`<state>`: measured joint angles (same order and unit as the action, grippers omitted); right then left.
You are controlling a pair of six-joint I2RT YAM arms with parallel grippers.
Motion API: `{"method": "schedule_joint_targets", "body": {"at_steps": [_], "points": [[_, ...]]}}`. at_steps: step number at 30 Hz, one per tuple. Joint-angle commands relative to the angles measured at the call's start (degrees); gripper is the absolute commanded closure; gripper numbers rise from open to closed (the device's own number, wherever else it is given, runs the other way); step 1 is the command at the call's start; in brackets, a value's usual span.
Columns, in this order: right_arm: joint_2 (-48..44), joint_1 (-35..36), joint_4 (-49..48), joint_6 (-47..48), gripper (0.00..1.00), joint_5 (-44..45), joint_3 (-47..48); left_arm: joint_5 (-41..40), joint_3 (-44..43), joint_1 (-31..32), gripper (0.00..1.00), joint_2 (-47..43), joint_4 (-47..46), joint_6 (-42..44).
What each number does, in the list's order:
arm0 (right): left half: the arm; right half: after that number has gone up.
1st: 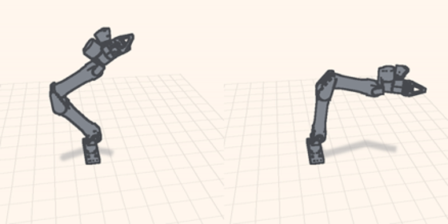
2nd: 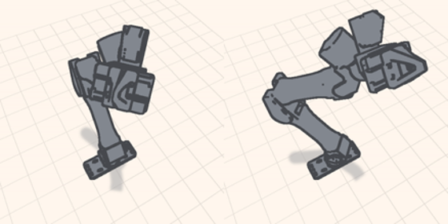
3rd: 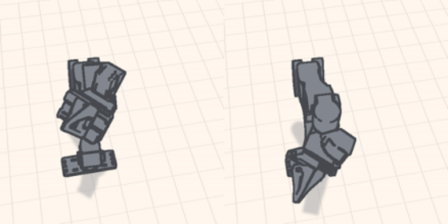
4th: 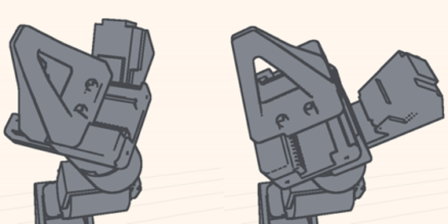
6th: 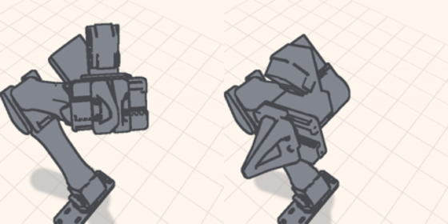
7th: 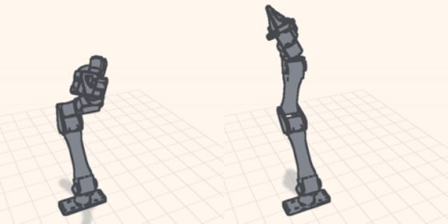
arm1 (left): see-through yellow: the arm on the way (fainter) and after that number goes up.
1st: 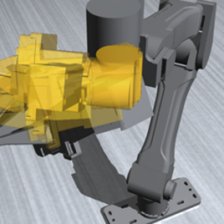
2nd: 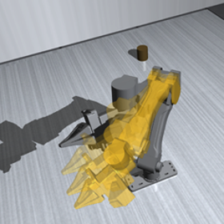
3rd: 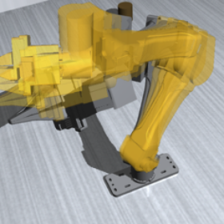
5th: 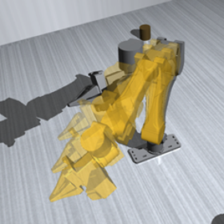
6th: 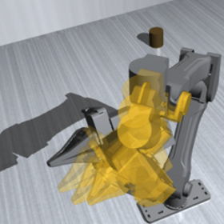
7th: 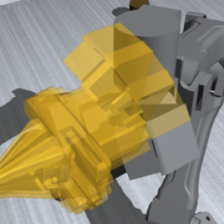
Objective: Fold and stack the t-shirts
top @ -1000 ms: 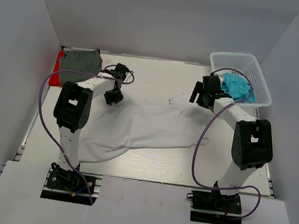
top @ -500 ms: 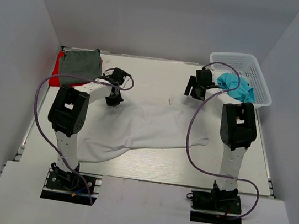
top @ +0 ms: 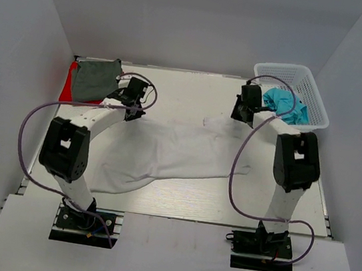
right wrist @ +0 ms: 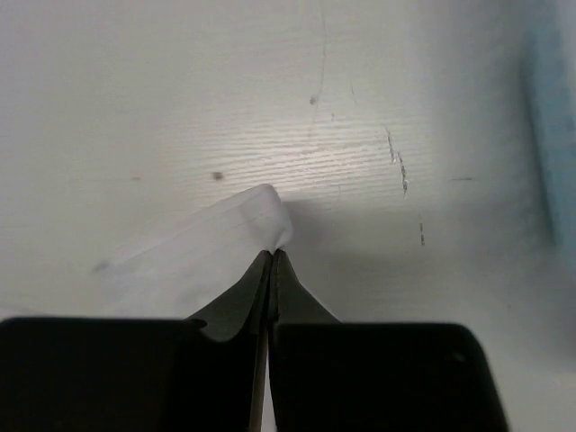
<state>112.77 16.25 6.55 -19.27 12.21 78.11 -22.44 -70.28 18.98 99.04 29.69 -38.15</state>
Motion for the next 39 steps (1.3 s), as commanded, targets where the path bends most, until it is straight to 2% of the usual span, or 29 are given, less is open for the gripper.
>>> {"method": "schedule_joint_targets", "body": {"at_steps": [1,2,9,16,21,27,29,39], "points": [[-14.14,0.19,-9.25,2.83,1.00,-1.22,-2.85,-3.40,1.10,0.35,1.00,-10.17,-2.53,-0.34],[-19.64,0.18,-10.75,3.61,1.00,-1.13,-4.79,-3.40,2.76,0.35,1.00,-14.54,-3.49,-0.34],[-38.38,0.19,-14.54,6.61,1.00,-1.48,-11.48,-0.77,9.72,0.88,1.00,-32.49,-8.42,1.76],[-52.97,0.18,-12.70,10.56,1.00,-3.85,-7.89,0.82,7.80,0.88,1.00,-48.67,-9.74,4.13],[-58.79,0.01,-11.29,13.11,1.00,-4.91,-3.05,-1.02,2.79,0.88,1.00,-53.52,-9.74,6.60],[-62.23,0.01,-9.28,15.48,1.00,-3.07,6.26,5.47,-4.68,0.88,1.00,-58.07,-9.65,9.32],[-62.41,-0.08,-4.90,15.23,1.00,-2.98,10.98,6.18,-6.97,-0.43,1.00,-59.22,-9.04,9.32],[-67.07,0.01,1.53,14.08,1.00,-3.69,19.35,12.41,-12.07,-0.96,1.00,-66.43,-3.50,6.77]]}}
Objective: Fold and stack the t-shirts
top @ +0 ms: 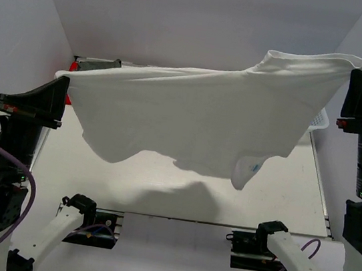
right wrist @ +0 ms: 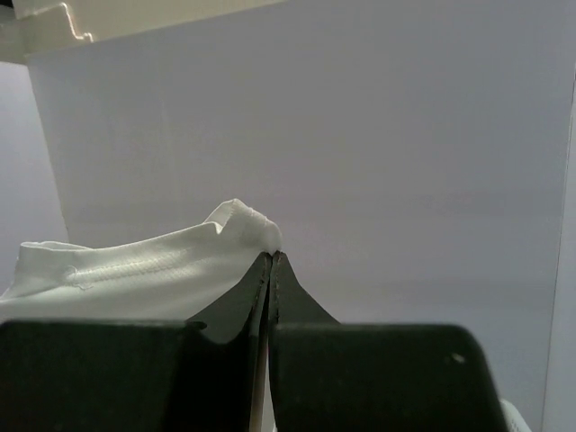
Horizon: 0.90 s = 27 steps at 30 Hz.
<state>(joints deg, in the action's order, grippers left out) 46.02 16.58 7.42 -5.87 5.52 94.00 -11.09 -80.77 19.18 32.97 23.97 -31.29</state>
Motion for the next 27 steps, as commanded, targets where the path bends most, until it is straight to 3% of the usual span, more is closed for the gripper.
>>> {"method": "schedule_joint_targets", "body": {"at_steps": [1,9,14,20,21,23,24,25,26,27], "points": [[0.12,-0.32,1.71,0.68,1.00,2.83,3.82,2.38,-2.19,-1.16,1.00,-0.36,3.18,-0.87],[9.26,-0.32,2.61,1.12,1.00,4.76,4.10,2.57,3.14,-1.69,1.00,4.46,3.11,-2.46],[15.22,-0.58,-3.10,-0.54,1.00,7.22,-10.39,-3.48,15.87,-0.99,1.00,11.92,-0.75,-5.01],[29.11,-1.29,-11.28,-2.74,1.00,8.28,-20.86,-11.13,23.02,-1.78,1.00,31.66,-1.81,-8.70],[34.78,-1.72,-12.59,-3.09,1.00,8.19,-21.22,-12.01,23.03,-1.78,1.00,34.85,-1.82,-8.70],[41.39,-1.99,-11.39,-3.18,1.00,8.02,-18.26,-12.55,19.54,-1.78,0.69,45.09,-1.30,-8.70],[45.96,-2.16,-9.64,-3.79,0.96,7.93,-17.19,-12.55,17.77,-1.78,0.41,48.64,-0.77,-8.70],[47.83,-2.08,-8.49,-3.71,0.80,7.67,-15.87,-12.55,15.58,-1.78,0.22,52.07,1.85,-8.70],[51.76,-1.99,-7.52,-3.71,0.49,7.49,-13.34,-12.55,10.95,-1.78,0.08,55.15,3.35,-8.70],[55.20,-2.16,-4.72,-3.80,0.36,6.88,-11.49,-13.16,8.72,-1.78,0.01,60.75,4.76,-8.70]]}}
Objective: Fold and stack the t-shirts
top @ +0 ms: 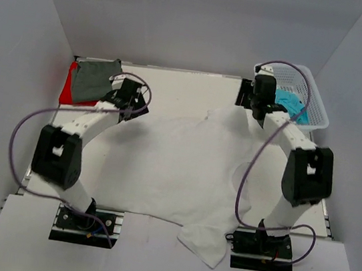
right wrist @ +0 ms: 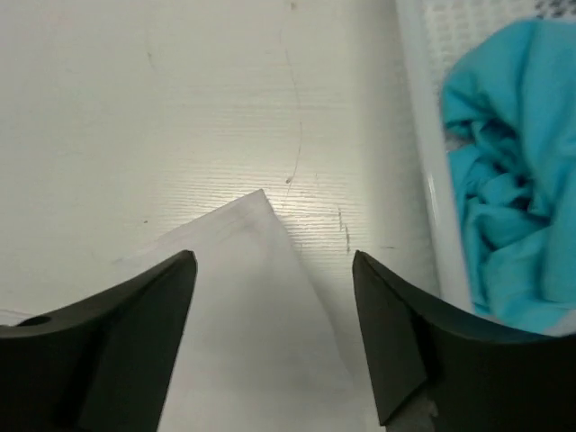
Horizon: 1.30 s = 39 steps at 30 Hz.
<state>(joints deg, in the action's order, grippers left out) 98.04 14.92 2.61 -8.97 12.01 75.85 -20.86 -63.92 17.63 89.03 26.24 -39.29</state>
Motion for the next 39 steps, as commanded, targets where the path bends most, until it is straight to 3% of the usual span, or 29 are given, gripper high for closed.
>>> {"method": "schedule_joint_targets", "body": {"at_steps": [1,3,10,14,19,26,33,37,39], "points": [[5.82,-0.42,0.98,0.09,0.21,0.03,7.54,-3.92,-12.06,-0.23,0.01,7.01,5.20,-0.70],[9.43,-0.07,4.14,0.36,0.10,-0.50,11.05,-4.63,-15.17,-0.75,0.01,10.35,7.24,-0.70],[4.63,1.16,6.26,2.65,0.10,-5.06,9.05,0.64,-13.70,-0.75,0.01,10.72,5.23,1.14],[0.58,2.22,14.34,-3.76,0.10,-4.63,7.56,4.42,-10.96,0.57,0.01,10.02,1.89,3.78],[-5.74,3.19,17.60,-10.97,0.10,-3.84,-9.18,6.53,-11.49,0.57,0.01,14.93,5.75,4.48],[-4.09,3.45,16.99,-12.83,0.10,-3.57,-17.05,5.66,-12.72,0.04,0.01,20.82,6.98,3.87],[6.79,3.19,18.13,-11.25,0.10,-2.43,-9.33,6.18,-18.42,-0.49,0.01,29.08,9.87,2.46],[15.67,2.66,19.00,-11.42,0.10,0.46,-1.34,6.18,-26.40,-1.01,0.01,33.21,12.25,2.46],[21.89,2.22,21.99,-10.98,0.10,2.84,7.44,5.66,-30.28,-1.71,0.01,36.72,15.14,2.46]]}}
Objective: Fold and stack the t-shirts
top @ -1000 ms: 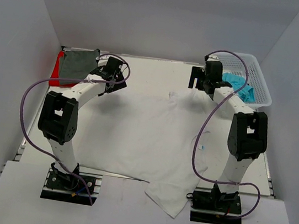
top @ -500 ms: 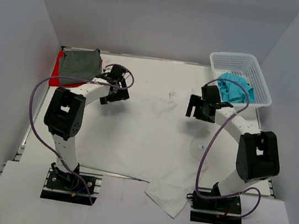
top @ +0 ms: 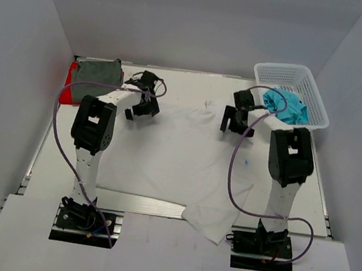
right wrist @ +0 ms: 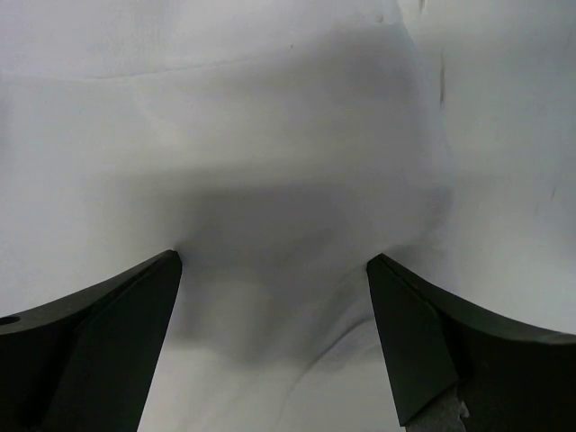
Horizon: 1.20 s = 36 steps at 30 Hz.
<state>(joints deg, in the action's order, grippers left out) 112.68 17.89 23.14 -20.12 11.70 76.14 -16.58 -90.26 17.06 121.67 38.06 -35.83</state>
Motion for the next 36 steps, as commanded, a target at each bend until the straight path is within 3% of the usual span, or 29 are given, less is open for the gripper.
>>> {"method": "schedule_joint_targets", "body": {"at_steps": [1,9,13,16,18,19,22,23,24,29,33,36], "points": [[8.50,-0.84,2.43,0.26,0.10,4.02,11.97,1.37,-8.40,-1.15,0.01,5.50,4.72,-1.51],[20.55,-2.68,9.29,5.25,0.10,3.59,37.64,3.04,-21.27,-4.22,0.01,10.70,8.08,-0.91],[16.46,-2.25,8.95,10.00,0.10,2.10,40.32,4.10,-26.36,-4.23,0.01,9.74,9.48,2.87],[10.40,-1.54,5.97,11.77,0.10,-1.57,33.76,4.10,-23.58,-3.70,0.01,4.21,10.28,2.79],[4.85,-0.58,2.63,11.42,0.10,-2.82,29.00,4.10,-15.18,-3.70,0.01,-0.79,8.79,2.08],[0.39,-0.14,0.01,11.59,0.10,-4.05,20.89,4.10,-11.38,-3.18,0.01,-7.08,7.82,1.39],[-10.10,1.88,-5.19,10.02,0.10,-3.97,9.88,3.57,6.10,-3.17,0.01,-17.83,4.22,-1.69],[-15.94,2.76,-5.73,7.92,0.10,-3.88,4.60,3.05,10.50,-3.17,0.01,-25.09,3.69,-2.91],[-17.83,3.03,-8.08,6.86,0.10,-3.71,-0.50,2.26,18.89,-3.17,0.01,-28.56,3.68,-6.23],[-32.92,3.99,-13.02,-2.26,0.10,-4.23,-20.28,1.56,40.90,-3.70,0.01,-46.85,7.63,-15.04],[-39.01,4.26,-14.43,-3.34,0.10,-7.04,-25.77,0.14,52.97,-3.70,0.01,-58.54,10.45,-22.77],[-43.41,4.08,-14.79,-4.05,0.10,-7.74,-28.32,-0.65,58.43,-3.70,0.01,-64.61,7.82,-23.40]]}}
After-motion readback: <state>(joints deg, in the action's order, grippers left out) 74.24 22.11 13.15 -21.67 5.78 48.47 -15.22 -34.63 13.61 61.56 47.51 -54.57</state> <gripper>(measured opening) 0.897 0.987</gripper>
